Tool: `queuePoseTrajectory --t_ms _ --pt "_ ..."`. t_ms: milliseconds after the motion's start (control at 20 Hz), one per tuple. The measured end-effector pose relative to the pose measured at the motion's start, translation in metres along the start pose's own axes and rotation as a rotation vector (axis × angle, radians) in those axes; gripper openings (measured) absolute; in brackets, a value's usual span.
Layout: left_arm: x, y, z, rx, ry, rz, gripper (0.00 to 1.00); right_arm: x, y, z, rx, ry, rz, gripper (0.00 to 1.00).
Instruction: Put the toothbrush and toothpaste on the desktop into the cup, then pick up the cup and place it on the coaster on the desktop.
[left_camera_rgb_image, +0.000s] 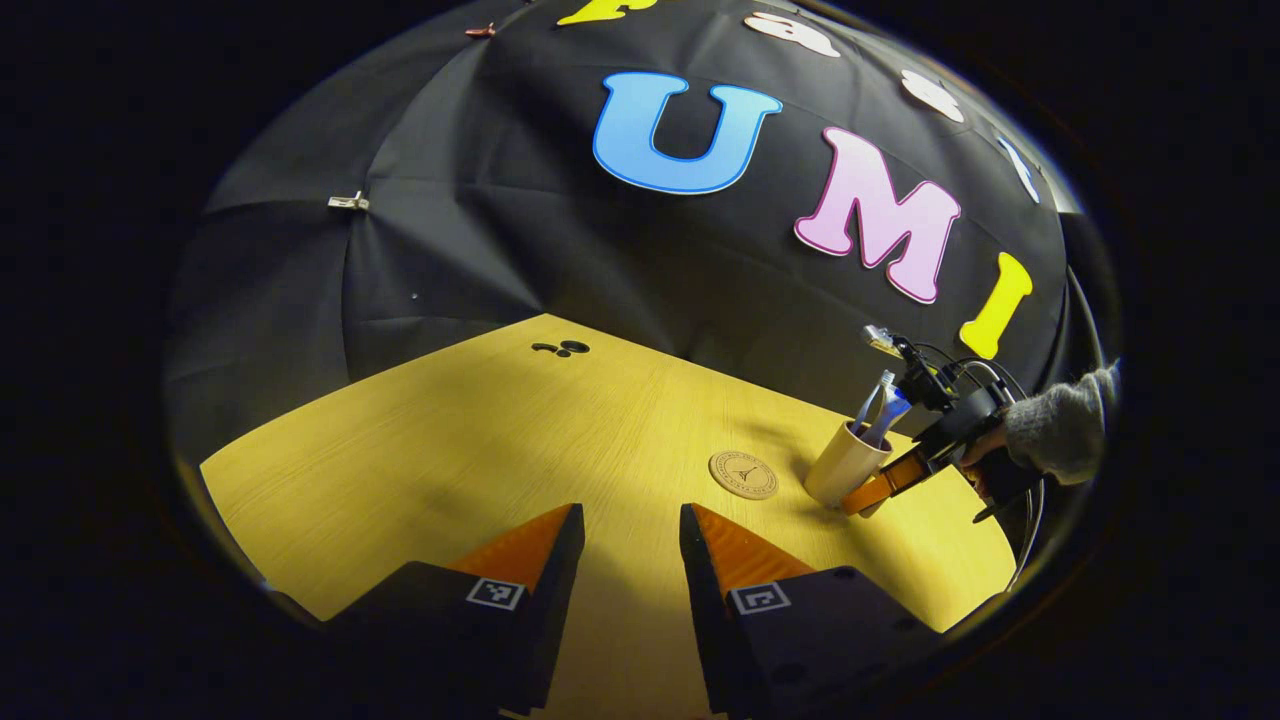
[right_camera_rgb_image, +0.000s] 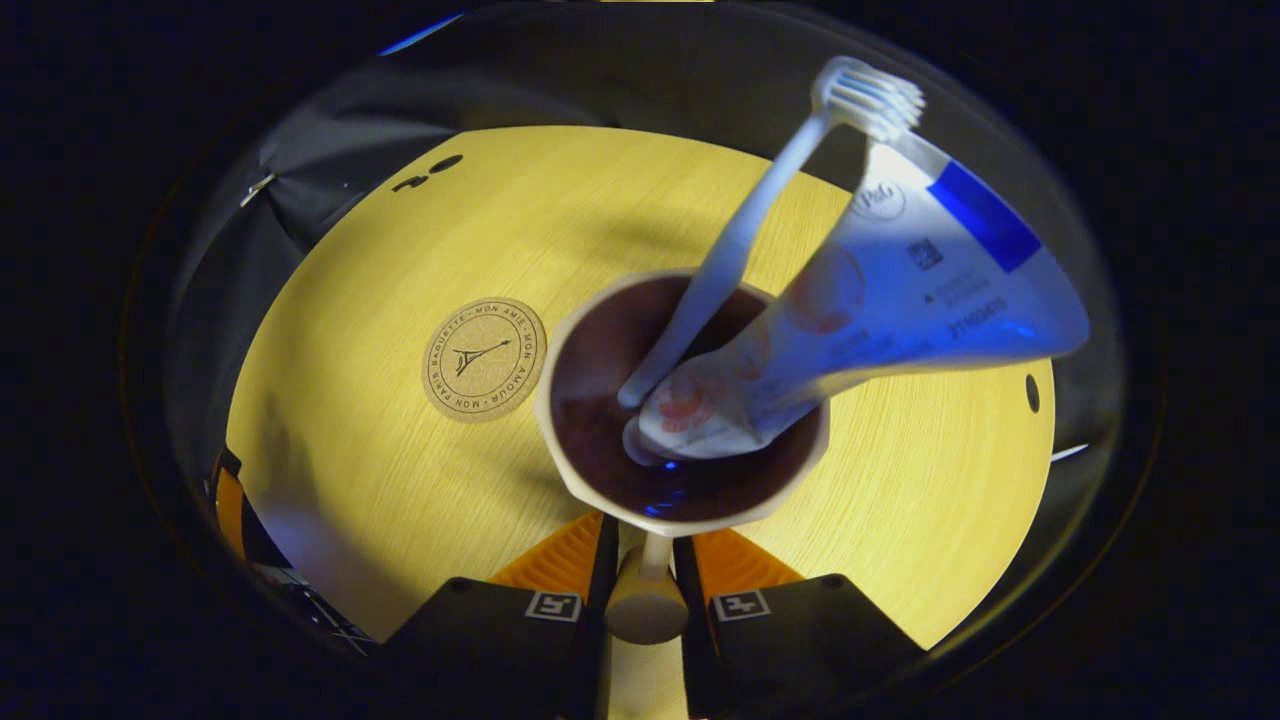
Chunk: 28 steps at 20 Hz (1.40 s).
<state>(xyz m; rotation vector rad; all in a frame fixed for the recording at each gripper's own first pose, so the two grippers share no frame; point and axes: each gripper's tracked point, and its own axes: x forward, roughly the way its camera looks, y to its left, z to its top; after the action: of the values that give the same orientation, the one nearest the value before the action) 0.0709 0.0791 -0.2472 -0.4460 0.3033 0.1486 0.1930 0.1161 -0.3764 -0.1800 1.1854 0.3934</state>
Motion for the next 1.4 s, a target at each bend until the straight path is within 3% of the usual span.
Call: queuePoseTrajectory --t_ms 100,150,200,400,500,600,650,700,950,1400 --pt "0.001 -0.001 0.000 -0.001 0.001 -0.004 0.60 0.002 -0.003 0.001 -0.032 -0.017 -0.008 0.31" --pt "0.001 -0.001 -0.001 0.000 0.001 -0.006 0.60 0.000 -0.003 0.002 -0.041 -0.031 -0.010 0.36" --pt "0.001 -0.002 0.000 0.001 0.002 -0.009 0.60 0.000 -0.003 0.004 -0.040 -0.044 -0.012 0.31" --pt "0.000 -0.004 0.000 0.006 0.005 -0.023 0.60 -0.008 -0.002 0.004 -0.065 -0.094 -0.020 0.29" --pt "0.001 -0.004 -0.002 0.008 0.009 -0.027 0.60 -0.010 0.003 0.005 -0.078 -0.102 -0.012 0.21" --pt "0.000 -0.002 -0.001 0.008 0.011 -0.031 0.60 -0.007 0.005 0.002 -0.079 -0.088 -0.005 0.27" --pt "0.000 -0.002 -0.001 0.009 0.010 -0.032 0.60 -0.008 0.007 0.004 -0.076 -0.100 -0.004 0.22" --pt "-0.002 -0.001 0.000 0.010 0.007 -0.034 0.60 -0.010 0.009 0.006 -0.074 -0.119 0.001 0.27" --pt "-0.005 0.004 0.001 0.013 0.010 -0.037 0.60 -0.030 0.028 0.025 -0.068 -0.196 0.025 0.26" --pt "-0.018 0.018 0.002 0.015 0.006 -0.024 0.60 -0.010 0.089 0.053 -0.142 -0.196 0.092 0.26"
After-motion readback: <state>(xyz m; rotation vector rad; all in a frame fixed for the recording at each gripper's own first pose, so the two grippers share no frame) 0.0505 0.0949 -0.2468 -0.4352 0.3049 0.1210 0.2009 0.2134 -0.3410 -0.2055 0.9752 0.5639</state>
